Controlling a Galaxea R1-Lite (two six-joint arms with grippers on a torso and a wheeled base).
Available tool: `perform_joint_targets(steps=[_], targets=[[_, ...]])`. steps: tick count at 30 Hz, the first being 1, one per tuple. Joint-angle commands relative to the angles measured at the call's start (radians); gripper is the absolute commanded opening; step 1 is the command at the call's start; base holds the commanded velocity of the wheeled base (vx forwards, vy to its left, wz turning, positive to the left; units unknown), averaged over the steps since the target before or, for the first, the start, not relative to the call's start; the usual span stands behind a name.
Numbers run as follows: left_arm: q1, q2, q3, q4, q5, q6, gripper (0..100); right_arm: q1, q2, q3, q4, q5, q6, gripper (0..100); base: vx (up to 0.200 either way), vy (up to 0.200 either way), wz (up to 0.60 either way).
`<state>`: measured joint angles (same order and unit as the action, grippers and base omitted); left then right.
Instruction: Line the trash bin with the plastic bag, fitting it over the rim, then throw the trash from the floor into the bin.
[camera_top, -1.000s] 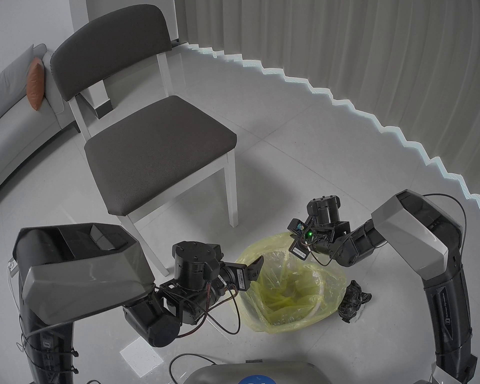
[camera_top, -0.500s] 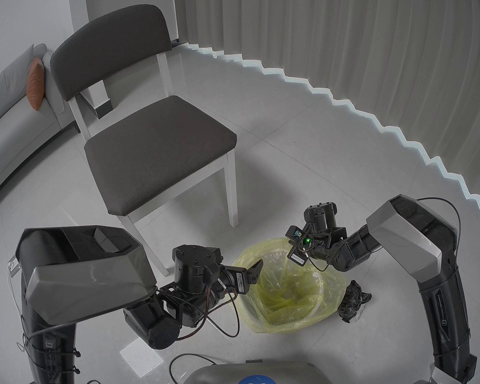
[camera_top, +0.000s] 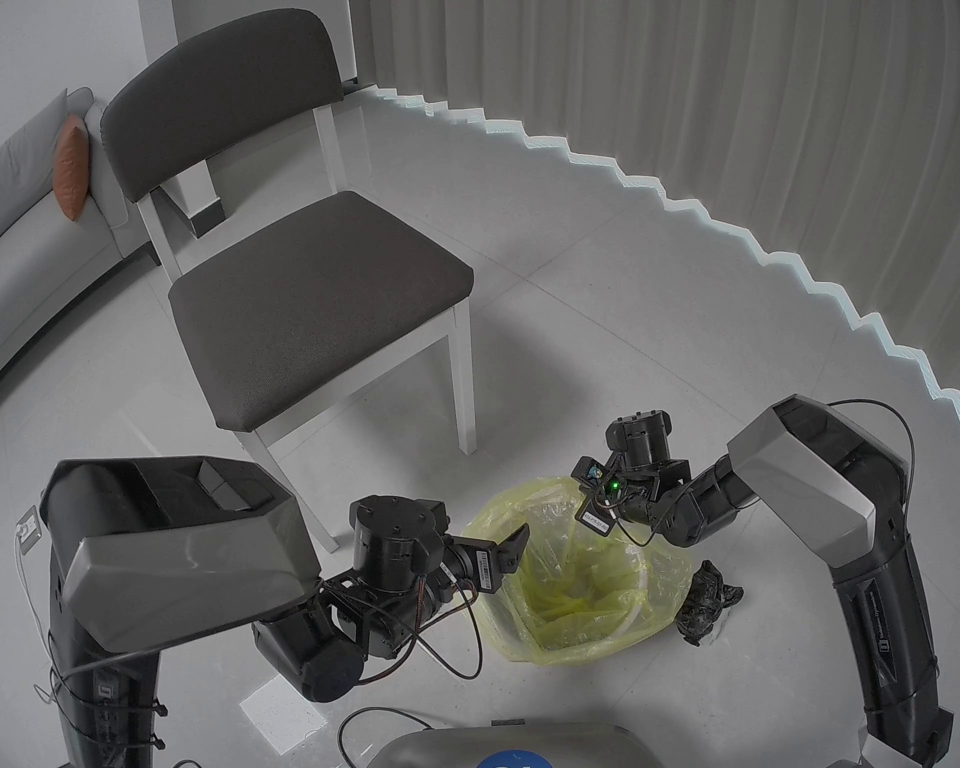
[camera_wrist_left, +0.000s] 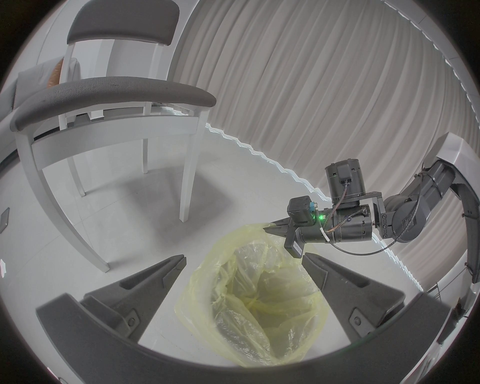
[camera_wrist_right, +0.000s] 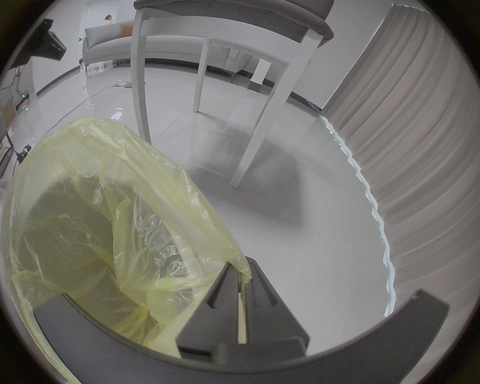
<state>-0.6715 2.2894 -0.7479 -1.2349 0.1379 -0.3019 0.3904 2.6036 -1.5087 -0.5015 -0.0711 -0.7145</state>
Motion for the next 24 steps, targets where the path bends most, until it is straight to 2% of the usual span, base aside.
perform_joint_targets(steps=[1, 2, 3, 24], targets=[[-0.002, 0.012, 0.001, -0.006, 0.0, 0.007, 100, -0.001, -0.004, 0.001, 0.0, 0.001, 0.0, 0, 0.0, 0.0, 0.0], [0.0, 0.013, 0.002, -0.008, 0.0, 0.01, 100, -0.001, -0.008, 0.001, 0.001, 0.001, -0.002, 0, 0.0, 0.0, 0.0], [0.0, 0.013, 0.002, -0.008, 0.0, 0.012, 100, 0.001, -0.008, 0.001, 0.001, -0.001, -0.002, 100, 0.0, 0.0, 0.0], [0.029, 0.018, -0.05, 0.011, 0.003, 0.01, 100, -0.025, -0.171, 0.094, 0.0, 0.001, 0.02, 100, 0.0, 0.0, 0.0]])
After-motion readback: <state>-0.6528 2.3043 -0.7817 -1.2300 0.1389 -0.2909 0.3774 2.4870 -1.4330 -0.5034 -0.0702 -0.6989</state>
